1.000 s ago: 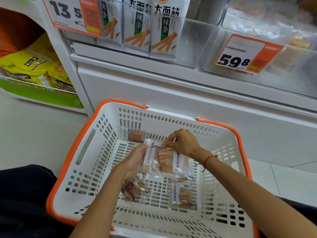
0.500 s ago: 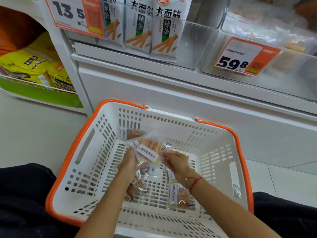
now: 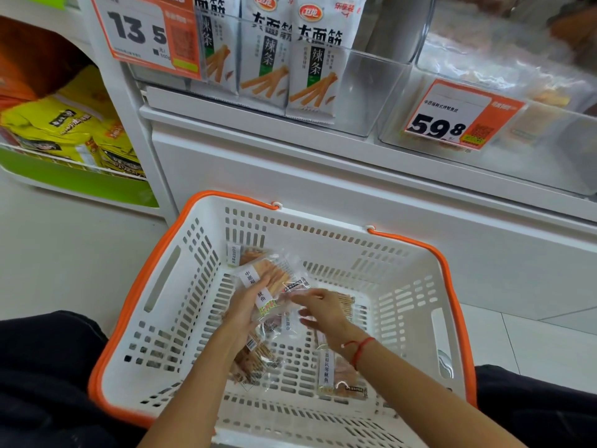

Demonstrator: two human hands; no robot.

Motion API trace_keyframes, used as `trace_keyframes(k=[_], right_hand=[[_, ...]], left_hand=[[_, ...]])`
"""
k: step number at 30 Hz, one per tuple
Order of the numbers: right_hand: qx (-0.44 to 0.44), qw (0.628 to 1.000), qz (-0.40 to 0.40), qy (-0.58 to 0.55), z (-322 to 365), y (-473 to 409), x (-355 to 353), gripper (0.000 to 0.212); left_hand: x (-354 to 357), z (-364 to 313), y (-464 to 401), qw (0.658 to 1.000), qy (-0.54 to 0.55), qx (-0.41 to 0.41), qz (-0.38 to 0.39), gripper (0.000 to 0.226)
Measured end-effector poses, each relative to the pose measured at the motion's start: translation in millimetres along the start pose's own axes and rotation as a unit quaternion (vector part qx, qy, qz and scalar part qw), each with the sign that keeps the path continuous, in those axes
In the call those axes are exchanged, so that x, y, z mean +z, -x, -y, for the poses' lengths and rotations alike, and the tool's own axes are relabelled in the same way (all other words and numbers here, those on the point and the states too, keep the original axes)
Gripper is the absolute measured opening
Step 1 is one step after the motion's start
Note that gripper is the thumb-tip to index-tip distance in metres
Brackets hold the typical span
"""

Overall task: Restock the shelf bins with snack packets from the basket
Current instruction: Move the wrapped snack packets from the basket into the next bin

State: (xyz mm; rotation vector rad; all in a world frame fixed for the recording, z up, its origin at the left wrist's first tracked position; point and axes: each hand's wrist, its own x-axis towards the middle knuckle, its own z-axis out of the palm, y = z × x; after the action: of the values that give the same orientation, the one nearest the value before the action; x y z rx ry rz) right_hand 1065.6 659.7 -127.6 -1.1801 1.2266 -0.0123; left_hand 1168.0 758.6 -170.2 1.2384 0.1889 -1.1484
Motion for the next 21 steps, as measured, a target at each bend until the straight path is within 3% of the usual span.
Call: trace_keyframes(k=[3, 5, 7, 11, 16, 19, 21], right_hand=[[-0.03, 0.992, -0.013, 0.123, 29.9, 4.2, -26.3, 0.075], [-0.046, 0.984, 0.045, 0.163, 56.1, 9.6, -46.0, 0.087], [-0.052, 0.972, 0.122, 0.195, 80.3, 14.9, -65.4, 0.076], [-0.058, 0.952, 0.187, 0.236, 127.0, 37.9, -104.4, 0.023], [-0.142, 0.938, 0.135, 0.286, 178.8, 82.8, -137.9, 0.036], [-0.197, 0.923, 0.084, 0.319, 213.6, 119.2, -162.7, 0.021], [-0.221, 0.912, 0.058, 0.342, 234.9, 144.8, -186.5, 0.023]], left_hand=[[7.3, -11.2, 9.9, 0.997, -0.058, 0.04, 0.045, 0.031], [20.0, -21.0, 17.5, 0.99, -0.11, 0.04, 0.074, 0.04], [36.5, -32.5, 26.9, 0.981, -0.151, 0.054, 0.104, 0.054], [74.6, -57.8, 41.2, 0.97, -0.175, 0.118, 0.119, 0.083], [136.9, -95.8, 78.8, 0.957, -0.168, 0.19, 0.141, 0.032], [175.6, -119.3, 96.3, 0.951, -0.164, 0.206, 0.16, 0.02], [200.3, -129.8, 109.2, 0.934, -0.18, 0.24, 0.195, 0.017]])
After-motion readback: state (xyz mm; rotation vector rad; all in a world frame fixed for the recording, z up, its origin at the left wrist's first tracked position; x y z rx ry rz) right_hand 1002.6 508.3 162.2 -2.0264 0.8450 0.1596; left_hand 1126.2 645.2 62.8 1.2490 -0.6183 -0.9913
